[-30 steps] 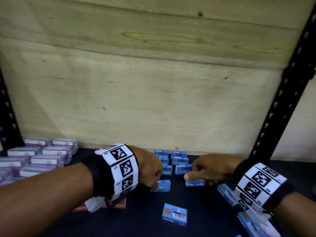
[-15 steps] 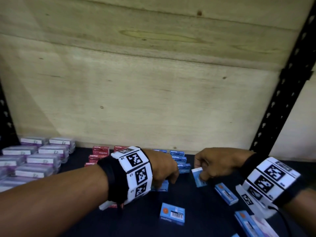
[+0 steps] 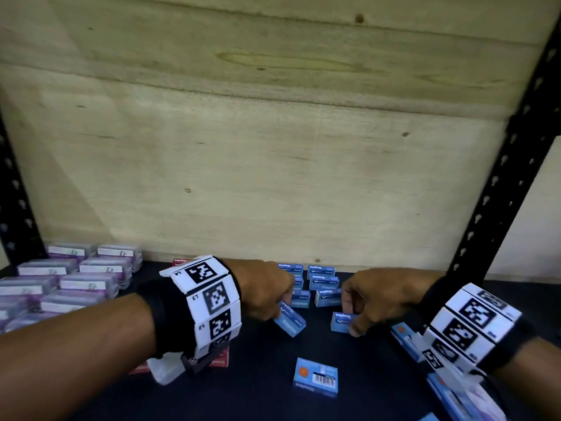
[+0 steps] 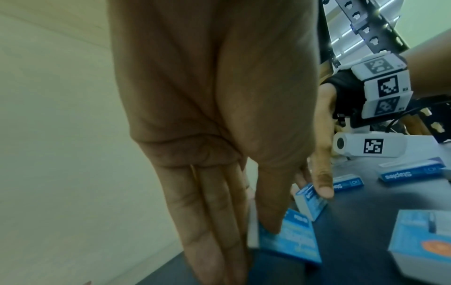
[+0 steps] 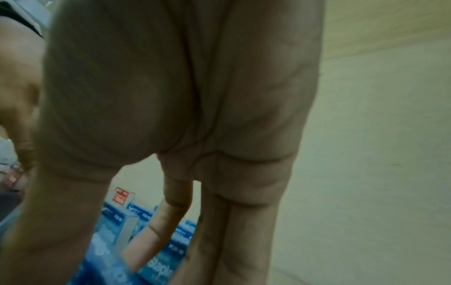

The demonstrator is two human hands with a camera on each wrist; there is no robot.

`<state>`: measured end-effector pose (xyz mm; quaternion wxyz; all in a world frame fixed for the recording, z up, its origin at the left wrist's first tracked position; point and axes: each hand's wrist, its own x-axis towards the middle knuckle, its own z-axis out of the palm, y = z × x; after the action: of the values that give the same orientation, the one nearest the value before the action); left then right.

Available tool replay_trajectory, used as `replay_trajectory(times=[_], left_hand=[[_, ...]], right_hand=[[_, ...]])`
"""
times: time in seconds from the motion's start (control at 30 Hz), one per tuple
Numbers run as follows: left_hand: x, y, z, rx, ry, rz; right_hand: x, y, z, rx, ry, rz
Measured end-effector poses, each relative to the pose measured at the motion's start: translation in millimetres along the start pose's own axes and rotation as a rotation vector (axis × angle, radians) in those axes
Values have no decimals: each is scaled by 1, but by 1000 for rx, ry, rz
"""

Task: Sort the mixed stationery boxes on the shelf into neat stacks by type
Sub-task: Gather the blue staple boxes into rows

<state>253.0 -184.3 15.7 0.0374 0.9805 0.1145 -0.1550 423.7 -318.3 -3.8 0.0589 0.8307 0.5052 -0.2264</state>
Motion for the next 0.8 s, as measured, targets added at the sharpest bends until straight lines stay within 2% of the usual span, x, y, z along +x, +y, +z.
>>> replay_trajectory(times=[0.17, 0.43, 0.53, 0.7, 0.8], left_hand=[[-1, 0, 4, 73, -99, -46], [18, 3, 11, 125, -56, -4], [22, 3, 15, 145, 16, 9], [23, 7, 6, 108, -74, 5], [17, 11, 8, 189, -16, -34]], right_hand=[[-2, 4, -5, -9, 6, 3], [7, 5, -4, 9, 39, -29], [8, 7, -4, 19, 41, -29], [10, 8, -1, 35, 44, -25], [10, 8, -1, 44, 43, -11]])
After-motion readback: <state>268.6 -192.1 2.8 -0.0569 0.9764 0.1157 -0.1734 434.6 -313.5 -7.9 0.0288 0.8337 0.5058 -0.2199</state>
